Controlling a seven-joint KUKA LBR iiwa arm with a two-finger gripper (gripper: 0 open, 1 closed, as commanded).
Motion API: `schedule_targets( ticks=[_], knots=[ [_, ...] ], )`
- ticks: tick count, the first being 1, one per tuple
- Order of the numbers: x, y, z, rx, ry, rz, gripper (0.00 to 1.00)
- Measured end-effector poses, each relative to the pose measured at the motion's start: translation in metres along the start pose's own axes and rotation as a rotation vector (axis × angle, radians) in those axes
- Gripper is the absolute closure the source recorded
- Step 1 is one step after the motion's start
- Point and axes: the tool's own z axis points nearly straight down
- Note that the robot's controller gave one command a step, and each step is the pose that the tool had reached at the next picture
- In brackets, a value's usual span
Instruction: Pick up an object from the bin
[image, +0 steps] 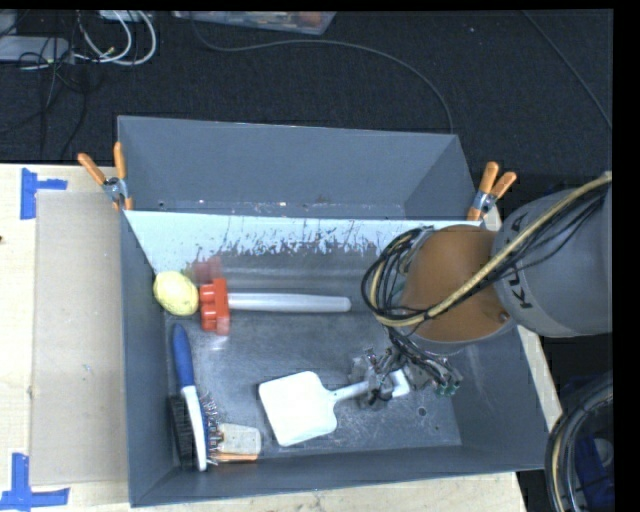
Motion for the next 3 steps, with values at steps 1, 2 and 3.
schedule_targets(
  ticks=[1,2,3],
  knots=[
    [0.0,0.0,0.0,0.0,0.0,0.0,1.0],
    [0.0003,0.0001,-0.0016,0.0,0.0,0.001,1.0],
    [0.0013,0.0007,-0.0081,-0.001,0.004,0.001,1.0]
  ],
)
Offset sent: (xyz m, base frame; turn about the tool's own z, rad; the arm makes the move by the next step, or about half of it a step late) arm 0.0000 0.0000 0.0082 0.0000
